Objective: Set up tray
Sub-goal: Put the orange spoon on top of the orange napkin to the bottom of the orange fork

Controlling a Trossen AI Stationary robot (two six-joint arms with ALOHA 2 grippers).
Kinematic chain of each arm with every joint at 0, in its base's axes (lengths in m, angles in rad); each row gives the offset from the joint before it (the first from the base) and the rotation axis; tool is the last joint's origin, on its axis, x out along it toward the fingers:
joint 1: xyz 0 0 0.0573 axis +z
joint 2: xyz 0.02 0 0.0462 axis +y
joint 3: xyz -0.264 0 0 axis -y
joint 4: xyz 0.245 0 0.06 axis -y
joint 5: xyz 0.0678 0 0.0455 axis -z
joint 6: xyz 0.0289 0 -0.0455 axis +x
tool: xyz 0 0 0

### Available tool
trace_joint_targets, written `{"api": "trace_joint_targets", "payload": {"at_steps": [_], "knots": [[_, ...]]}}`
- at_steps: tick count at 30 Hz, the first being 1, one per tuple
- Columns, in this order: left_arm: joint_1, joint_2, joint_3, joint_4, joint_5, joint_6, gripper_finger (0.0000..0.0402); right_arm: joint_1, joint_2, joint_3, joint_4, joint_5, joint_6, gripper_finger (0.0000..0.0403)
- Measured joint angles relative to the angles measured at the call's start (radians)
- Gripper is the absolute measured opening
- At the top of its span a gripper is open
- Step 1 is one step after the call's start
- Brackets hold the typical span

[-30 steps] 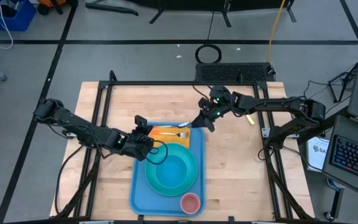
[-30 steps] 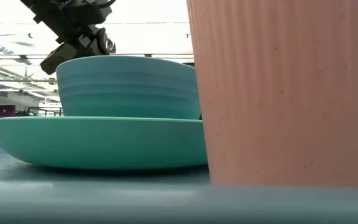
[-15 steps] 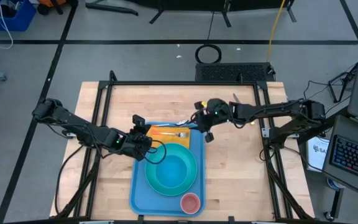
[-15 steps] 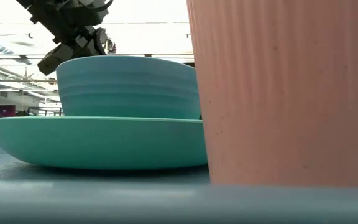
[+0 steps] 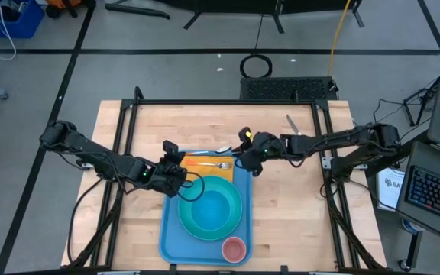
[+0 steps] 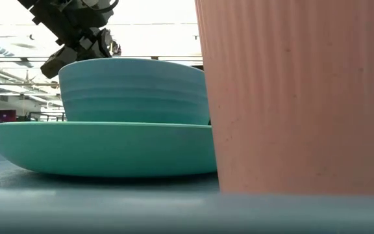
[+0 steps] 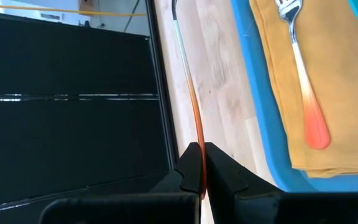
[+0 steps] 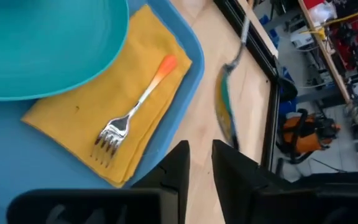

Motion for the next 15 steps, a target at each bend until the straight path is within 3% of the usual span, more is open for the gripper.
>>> {"api": "trace_joint_targets", "payload": {"at_steps": [11, 15], "knots": [[0.002, 0.0, 0.0, -0.003, 0.009, -0.007, 0.0005, 0.05, 0.0, 0.0, 0.014, 0.04, 0.006, 0.0019], [0.002, 0.0, 0.0, -0.002, 0.009, -0.015, 0.0005, 0.072, 0.0, 0.0, 0.064, 0.17, 0.223, 0.0007]]}}
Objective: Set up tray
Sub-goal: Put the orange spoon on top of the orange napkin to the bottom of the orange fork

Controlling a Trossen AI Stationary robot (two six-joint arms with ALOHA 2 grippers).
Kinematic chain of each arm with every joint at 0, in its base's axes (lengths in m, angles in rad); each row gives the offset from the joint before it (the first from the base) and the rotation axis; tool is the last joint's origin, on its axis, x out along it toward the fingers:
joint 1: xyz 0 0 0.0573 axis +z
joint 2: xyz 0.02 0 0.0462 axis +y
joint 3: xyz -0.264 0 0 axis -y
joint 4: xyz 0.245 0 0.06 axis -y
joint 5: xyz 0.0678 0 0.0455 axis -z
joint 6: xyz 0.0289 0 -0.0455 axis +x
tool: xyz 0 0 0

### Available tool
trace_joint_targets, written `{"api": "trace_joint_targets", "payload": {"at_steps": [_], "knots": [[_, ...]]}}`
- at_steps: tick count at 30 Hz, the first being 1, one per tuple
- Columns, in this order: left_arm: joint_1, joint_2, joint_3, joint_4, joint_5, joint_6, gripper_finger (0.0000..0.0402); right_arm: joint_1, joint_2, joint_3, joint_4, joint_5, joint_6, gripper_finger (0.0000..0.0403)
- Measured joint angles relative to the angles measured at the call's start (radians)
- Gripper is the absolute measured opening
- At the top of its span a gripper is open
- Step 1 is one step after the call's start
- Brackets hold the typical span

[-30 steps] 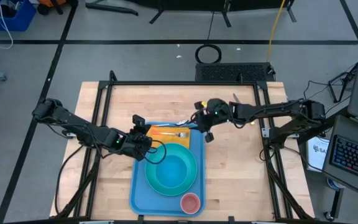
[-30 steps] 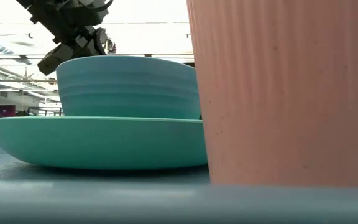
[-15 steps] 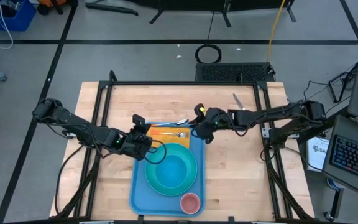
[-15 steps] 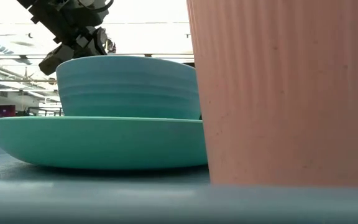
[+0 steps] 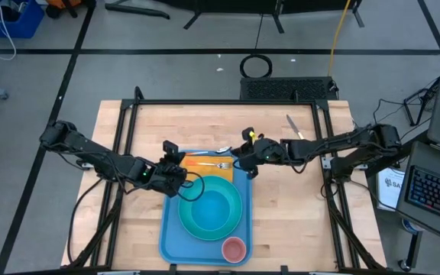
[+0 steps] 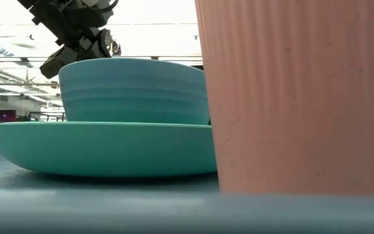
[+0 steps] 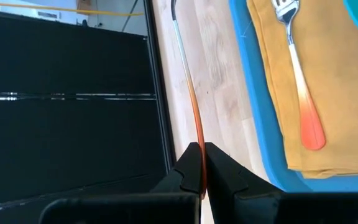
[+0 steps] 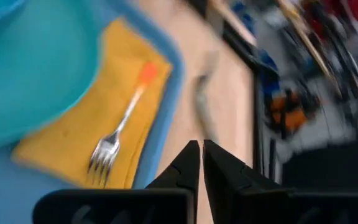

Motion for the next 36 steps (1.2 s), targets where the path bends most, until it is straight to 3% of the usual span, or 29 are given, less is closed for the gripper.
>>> {"api": "trace_joint_targets", "payload": {"at_steps": [3, 7, 16, 21, 26, 31, 36], "knots": [[0.0, 0.0, 0.0, -0.004, 0.0, -0.003, 0.0005, 0.0, -0.001, 0.0, 0.026, 0.036, 0.067, 0.0001], [0.0, 0.0, 0.0, -0.007, 0.003, -0.01, 0.0005, 0.013, -0.001, 0.0, 0.028, 0.04, -0.049, 0.0003], [0.0, 0.0, 0.0, -0.006, 0.003, -0.016, 0.0005, 0.053, 0.0, 0.0, 0.034, 0.069, -0.085, 0.0016], [0.0, 0.001, 0.0, 0.005, 0.005, -0.008, 0.0005, 0.052, 0.0, 0.0, 0.026, 0.08, -0.075, 0.0053], [0.0, 0.001, 0.0, 0.007, 0.007, -0.009, 0.0005, 0.058, 0.0, 0.0, 0.032, 0.192, -0.066, 0.0105], [0.0, 0.001, 0.0, 0.012, 0.007, -0.001, 0.0005, 0.058, 0.0, 0.0, 0.026, 0.147, -0.042, 0.0149], [0.0, 0.001, 0.0, 0.04, 0.005, 0.026, 0.0005, 0.056, 0.001, 0.0, -0.009, 0.14, -0.039, 0.0167]]}}
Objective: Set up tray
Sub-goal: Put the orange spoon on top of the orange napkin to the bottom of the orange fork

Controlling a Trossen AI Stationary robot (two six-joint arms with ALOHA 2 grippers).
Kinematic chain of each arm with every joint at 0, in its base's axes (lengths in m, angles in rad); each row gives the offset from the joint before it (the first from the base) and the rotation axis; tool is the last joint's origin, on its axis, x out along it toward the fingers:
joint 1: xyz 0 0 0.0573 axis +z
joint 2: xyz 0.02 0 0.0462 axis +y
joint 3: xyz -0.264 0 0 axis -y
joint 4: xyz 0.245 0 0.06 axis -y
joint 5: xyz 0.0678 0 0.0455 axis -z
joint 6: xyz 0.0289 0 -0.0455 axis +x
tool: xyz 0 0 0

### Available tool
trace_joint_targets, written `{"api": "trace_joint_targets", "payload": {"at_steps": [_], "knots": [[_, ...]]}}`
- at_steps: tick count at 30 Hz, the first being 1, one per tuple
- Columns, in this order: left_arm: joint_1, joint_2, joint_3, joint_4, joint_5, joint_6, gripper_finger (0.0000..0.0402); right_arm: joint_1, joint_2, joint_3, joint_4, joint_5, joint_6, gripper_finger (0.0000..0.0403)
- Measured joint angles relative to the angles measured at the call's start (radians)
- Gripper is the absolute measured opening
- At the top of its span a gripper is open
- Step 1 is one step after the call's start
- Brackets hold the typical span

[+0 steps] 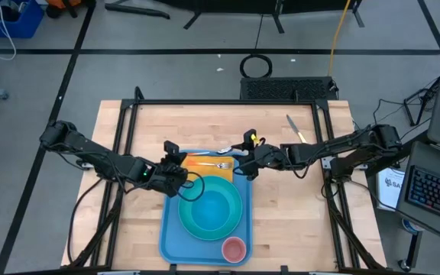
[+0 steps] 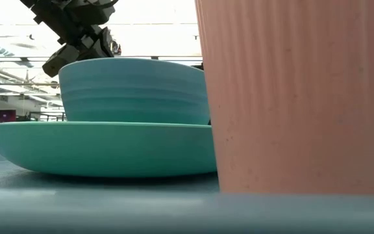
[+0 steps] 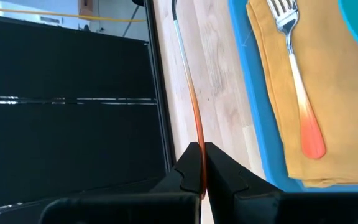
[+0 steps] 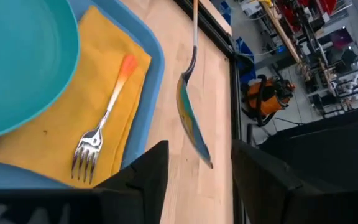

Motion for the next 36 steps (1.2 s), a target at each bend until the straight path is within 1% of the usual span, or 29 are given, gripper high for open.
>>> {"api": "trace_joint_targets", "payload": {"at_steps": [7, 13, 19, 28, 30, 36], "knots": [[0.0, 0.0, 0.0, 0.028, 0.001, 0.035, 0.0005, 0.0, 0.006, -0.001, 0.004, -0.001, -0.001, 0.0164], [0.0, 0.0, 0.0, 0.039, 0.001, 0.043, 0.0005, 0.0, 0.006, -0.001, 0.004, -0.004, -0.003, 0.0148], [0.0, 0.0, 0.0, 0.043, 0.002, 0.043, 0.0005, 0.0, 0.006, -0.001, 0.003, -0.026, 0.004, 0.0109], [0.0, 0.0, 0.0, 0.042, 0.006, 0.044, 0.0005, 0.0, 0.006, -0.001, -0.02, -0.03, -0.009, 0.0016], [0.0, 0.0, 0.0, 0.041, 0.006, 0.045, 0.0005, 0.001, 0.006, -0.002, -0.026, -0.04, -0.016, 0.0009], [0.002, 0.0, 0.0, 0.042, 0.005, 0.036, 0.0006, 0.003, 0.006, -0.002, -0.027, -0.034, -0.026, 0.0009]]}}
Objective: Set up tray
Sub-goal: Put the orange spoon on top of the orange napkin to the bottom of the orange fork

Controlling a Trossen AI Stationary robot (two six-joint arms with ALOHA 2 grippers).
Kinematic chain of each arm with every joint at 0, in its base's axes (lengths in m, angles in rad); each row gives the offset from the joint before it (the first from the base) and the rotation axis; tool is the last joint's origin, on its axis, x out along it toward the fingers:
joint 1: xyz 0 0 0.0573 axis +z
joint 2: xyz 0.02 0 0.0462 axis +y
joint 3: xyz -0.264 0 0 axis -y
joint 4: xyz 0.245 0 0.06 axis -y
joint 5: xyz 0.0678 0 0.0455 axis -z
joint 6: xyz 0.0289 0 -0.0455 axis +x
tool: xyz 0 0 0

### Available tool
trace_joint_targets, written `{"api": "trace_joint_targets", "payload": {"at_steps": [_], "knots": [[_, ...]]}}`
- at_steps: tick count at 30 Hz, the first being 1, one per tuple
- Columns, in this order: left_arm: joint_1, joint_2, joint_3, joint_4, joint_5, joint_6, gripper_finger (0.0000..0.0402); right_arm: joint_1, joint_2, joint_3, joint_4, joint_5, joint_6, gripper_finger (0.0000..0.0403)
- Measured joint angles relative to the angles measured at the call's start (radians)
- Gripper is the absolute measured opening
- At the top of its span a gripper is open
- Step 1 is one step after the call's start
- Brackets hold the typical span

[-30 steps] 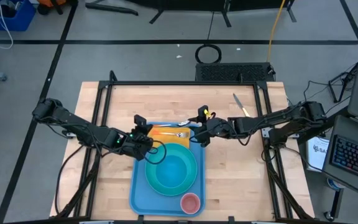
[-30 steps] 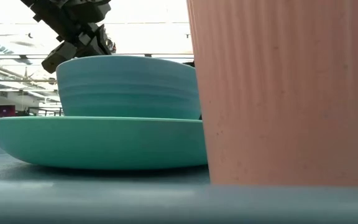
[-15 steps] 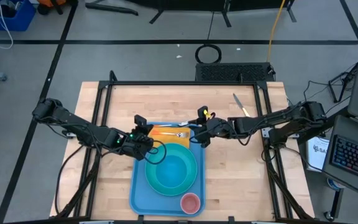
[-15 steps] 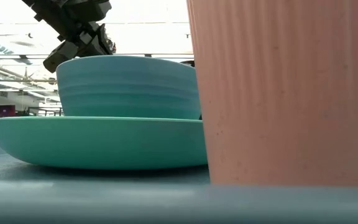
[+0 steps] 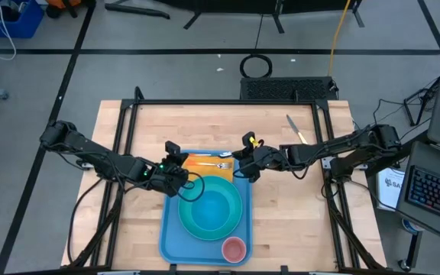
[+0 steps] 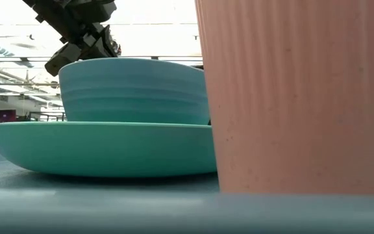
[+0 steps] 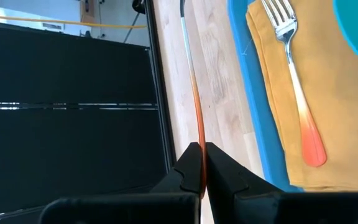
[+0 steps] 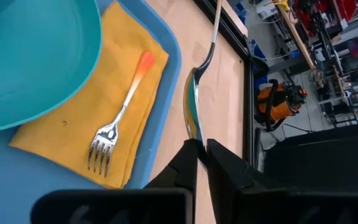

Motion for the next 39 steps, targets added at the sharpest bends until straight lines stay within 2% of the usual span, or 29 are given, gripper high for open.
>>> {"api": "trace_joint_targets", "payload": {"at_steps": [7, 16, 28, 39], "knots": [[0.03, 0.0, 0.0, 0.007, -0.012, -0.018, 0.0029, 0.032, 0.0, 0.0, -0.001, 0.008, -0.04, 0.0002], [0.061, 0.0, 0.0, 0.001, 0.015, 0.0, 0.0008, 0.038, 0.0, 0.0, 0.005, 0.012, -0.087, 0.0001], [0.083, 0.0, 0.001, 0.037, 0.026, -0.058, 0.0102, 0.038, 0.0, 0.0, -0.016, 0.009, -0.113, 0.0001], [0.078, 0.0, 0.001, 0.012, 0.026, -0.102, 0.0119, 0.038, 0.0, 0.0, -0.051, 0.01, -0.188, 0.0001]]}}
